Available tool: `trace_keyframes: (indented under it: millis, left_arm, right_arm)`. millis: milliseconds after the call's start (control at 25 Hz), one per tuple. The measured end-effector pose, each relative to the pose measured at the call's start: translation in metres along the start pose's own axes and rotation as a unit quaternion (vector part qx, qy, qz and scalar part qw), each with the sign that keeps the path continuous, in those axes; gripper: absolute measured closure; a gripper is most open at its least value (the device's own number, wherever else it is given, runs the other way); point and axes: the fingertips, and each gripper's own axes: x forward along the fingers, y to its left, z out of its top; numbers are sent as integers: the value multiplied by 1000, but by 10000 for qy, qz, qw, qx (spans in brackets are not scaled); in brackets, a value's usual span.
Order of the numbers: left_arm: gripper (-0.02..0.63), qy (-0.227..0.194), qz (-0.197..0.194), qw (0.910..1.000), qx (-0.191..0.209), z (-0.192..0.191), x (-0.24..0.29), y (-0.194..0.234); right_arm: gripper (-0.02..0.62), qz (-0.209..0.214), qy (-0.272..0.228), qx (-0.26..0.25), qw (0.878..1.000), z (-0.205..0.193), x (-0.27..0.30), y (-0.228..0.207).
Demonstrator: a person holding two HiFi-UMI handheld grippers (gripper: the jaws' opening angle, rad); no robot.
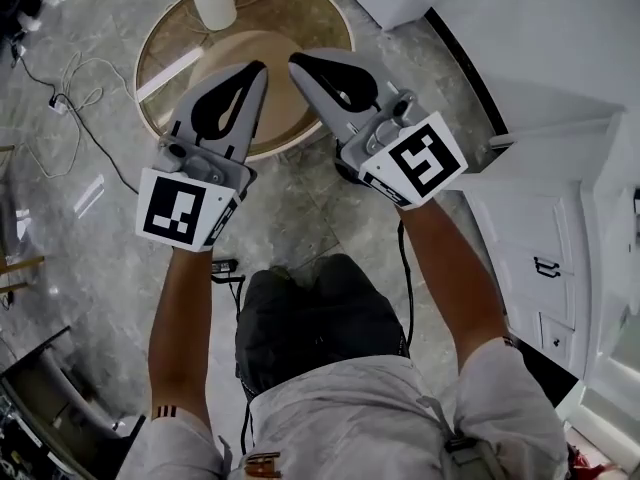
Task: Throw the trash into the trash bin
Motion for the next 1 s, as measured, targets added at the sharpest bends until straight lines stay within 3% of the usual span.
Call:
trace_keyframes:
  millis: [200,640,1000]
  left_arm:
    - [607,-39,43,10000,-77,82,-6,-4]
    - [607,-163,106,9997,-153,211,-33,-25]
    - [607,-146,54,9998,-143,253,-47,-61]
  right_arm:
    - [594,25,17,19,10000,79,-1,11]
    - [594,17,-151,179,9997,207,-19,36]
    - [595,-40,-234,173,9996,252,-52,56]
